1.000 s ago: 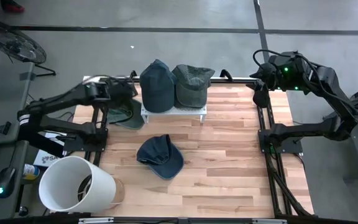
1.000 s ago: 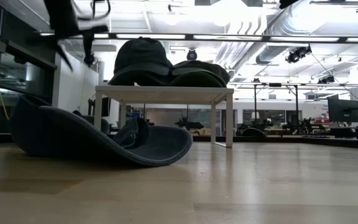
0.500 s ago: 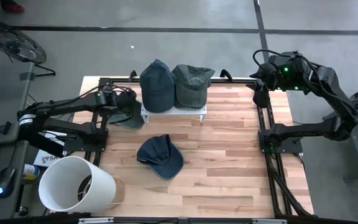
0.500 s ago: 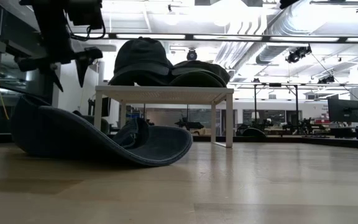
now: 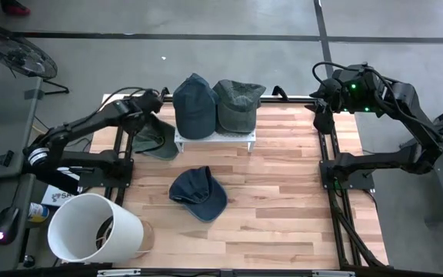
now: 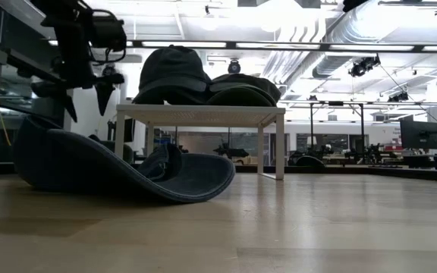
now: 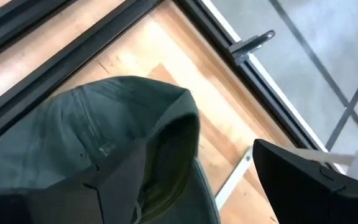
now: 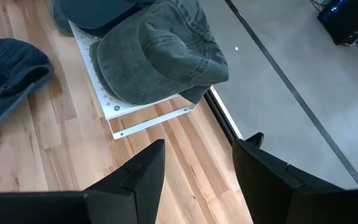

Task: Pick & Place hat
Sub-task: Stack the gray cap on top of the other gray cap on the shelf

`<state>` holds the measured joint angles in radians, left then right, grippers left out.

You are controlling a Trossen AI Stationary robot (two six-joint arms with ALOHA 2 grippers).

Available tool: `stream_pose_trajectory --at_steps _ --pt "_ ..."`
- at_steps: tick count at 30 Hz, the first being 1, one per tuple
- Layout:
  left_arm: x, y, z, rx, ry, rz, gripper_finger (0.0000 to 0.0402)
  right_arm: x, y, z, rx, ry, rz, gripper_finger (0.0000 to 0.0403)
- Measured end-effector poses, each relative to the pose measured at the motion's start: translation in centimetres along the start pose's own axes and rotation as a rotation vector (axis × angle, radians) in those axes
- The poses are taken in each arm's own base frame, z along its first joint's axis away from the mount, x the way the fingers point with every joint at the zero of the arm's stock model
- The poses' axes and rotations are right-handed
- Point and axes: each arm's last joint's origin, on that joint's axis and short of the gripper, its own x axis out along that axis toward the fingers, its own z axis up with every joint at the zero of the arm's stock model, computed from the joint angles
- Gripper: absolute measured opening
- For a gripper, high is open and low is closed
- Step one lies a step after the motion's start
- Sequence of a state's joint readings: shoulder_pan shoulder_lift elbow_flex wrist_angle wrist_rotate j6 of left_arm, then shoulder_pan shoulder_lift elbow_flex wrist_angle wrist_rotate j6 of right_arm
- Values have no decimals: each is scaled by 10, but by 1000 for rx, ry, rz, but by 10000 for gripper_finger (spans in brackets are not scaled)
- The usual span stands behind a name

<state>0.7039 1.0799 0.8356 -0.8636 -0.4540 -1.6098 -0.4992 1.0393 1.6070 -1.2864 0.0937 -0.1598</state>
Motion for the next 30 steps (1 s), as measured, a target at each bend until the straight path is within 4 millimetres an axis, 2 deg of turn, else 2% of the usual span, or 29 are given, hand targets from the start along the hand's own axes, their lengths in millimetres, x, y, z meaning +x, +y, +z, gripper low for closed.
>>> stream_pose_trajectory --at_steps 8,20,30 --pt "23 -6 8 -24 32 65 292 0 0 0 20 1 -2 181" --pt "58 -15 -7 -19 26 152 292 0 0 0 21 -2 -4 181" --pt "71 -17 -11 -4 -18 179 292 0 0 0 21 -1 -5 181"
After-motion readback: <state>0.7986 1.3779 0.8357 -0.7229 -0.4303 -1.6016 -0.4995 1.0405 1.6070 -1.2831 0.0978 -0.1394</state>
